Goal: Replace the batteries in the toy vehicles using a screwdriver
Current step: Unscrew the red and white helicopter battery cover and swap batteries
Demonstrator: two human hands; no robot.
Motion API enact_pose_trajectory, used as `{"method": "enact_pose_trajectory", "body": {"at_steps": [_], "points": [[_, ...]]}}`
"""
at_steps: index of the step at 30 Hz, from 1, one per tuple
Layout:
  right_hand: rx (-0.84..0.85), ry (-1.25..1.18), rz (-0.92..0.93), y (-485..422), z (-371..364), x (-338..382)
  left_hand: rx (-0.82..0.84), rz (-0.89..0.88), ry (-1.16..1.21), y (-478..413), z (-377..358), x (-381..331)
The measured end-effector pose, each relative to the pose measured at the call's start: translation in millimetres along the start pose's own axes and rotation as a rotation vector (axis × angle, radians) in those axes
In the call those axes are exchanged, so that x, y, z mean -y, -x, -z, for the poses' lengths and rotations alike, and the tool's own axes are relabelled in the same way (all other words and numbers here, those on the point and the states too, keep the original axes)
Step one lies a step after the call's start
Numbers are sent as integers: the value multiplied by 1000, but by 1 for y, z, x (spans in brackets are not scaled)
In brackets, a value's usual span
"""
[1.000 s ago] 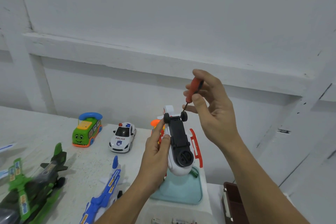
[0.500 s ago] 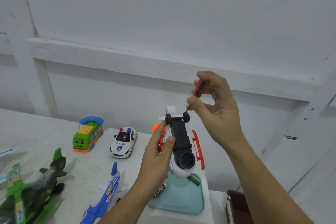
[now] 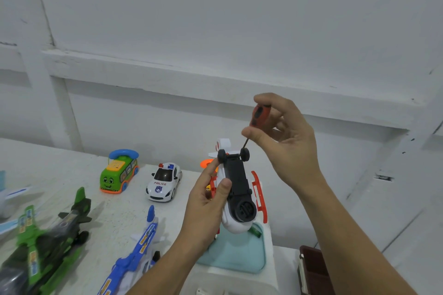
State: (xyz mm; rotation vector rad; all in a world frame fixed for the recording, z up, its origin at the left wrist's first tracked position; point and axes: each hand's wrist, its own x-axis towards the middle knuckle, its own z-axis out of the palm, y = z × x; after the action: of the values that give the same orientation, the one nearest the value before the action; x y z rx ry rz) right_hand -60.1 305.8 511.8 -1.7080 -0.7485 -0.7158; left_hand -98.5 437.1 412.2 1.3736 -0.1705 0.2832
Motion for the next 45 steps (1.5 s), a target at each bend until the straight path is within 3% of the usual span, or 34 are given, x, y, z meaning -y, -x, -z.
{"method": "enact_pose_trajectory", "body": {"at_steps": [6,25,30,35,38,45], "points": [[68,-91,-12,10,5,7,-36,10,-5,8,-4,1],[50,-4,15,20,24,25,-67,4,-25,36,-17,-10],[105,-71,-32,27,26,28,-78,4,-32,43,-17,-9],[188,29,-75,28,25,28,-90,10,-29,44,-16,-9],[157,37,-74,28,26,24,-89,12,-38,44,-13,-7],[-36,-205,-223,25,26,22,-95,21,-20,41,-7,-3]]}}
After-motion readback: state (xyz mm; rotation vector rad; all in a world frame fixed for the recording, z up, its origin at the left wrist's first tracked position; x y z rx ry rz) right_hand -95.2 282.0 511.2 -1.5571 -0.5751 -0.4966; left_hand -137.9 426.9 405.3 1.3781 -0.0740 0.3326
